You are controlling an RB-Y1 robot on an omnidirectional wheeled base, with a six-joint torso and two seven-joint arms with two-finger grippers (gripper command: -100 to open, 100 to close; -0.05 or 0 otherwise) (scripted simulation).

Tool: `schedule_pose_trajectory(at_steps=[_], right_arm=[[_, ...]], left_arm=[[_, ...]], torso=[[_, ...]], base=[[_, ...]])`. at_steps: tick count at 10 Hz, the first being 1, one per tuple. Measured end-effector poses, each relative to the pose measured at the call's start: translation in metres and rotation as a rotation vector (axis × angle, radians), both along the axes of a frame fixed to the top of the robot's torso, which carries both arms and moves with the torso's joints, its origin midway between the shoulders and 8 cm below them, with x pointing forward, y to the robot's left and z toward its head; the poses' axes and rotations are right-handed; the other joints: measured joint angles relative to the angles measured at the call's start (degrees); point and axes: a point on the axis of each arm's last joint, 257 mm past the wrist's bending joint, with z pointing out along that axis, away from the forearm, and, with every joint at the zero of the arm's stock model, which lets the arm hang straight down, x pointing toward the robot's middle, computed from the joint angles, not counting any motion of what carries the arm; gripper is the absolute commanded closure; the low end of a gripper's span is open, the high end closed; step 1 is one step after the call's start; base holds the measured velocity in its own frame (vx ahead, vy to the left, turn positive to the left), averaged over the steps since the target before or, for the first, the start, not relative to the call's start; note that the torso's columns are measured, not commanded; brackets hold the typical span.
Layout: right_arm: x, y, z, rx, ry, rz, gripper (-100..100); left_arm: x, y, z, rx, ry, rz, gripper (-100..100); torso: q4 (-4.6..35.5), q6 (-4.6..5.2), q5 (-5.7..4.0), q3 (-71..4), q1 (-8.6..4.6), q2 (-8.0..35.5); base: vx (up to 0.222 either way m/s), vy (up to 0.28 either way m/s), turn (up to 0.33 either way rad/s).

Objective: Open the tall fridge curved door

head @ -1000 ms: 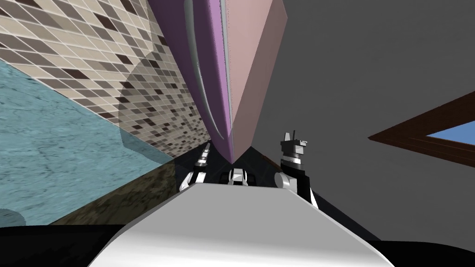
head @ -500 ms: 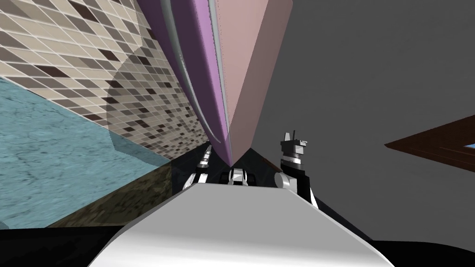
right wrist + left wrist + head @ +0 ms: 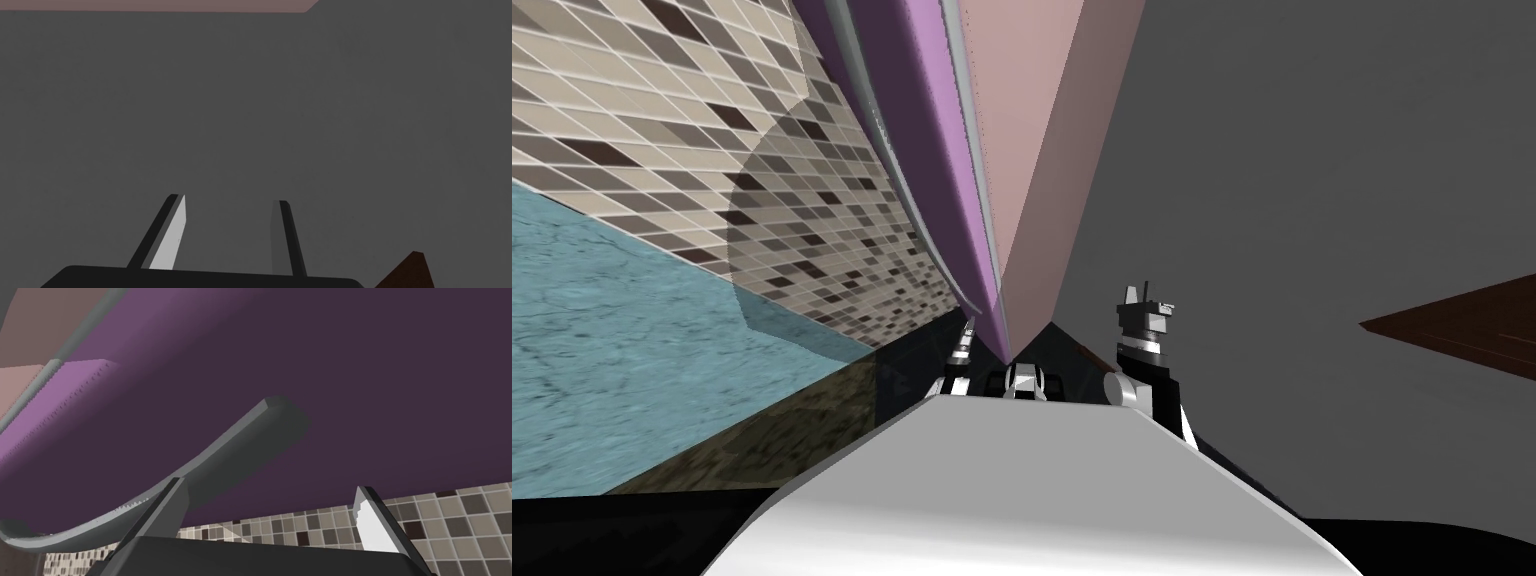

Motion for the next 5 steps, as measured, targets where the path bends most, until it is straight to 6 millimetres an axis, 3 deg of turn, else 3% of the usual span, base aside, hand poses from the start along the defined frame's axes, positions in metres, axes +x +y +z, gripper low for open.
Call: schedule_pose_trajectory(at_steps=[2,5], right_arm=[[0.0,0.0,0.0,0.0,0.0,0.0,0],[0.0,0.0,0.0,0.0,0.0,0.0,0]], left_arm=[[-0.001,-0.016,-0.005,-0.045,0.002,0.007,-100],[0.006,-0.019,-0.004,-0.054,0.0,0.007,-100]], torso=[[0.04,0.0,0.02,0.09,0.08,0.14],[0.04,0.01,0.0,0.07,0.0,0.1]], base=[[0.038,-0.014,0.002],[0.006,-0.008,0.006]])
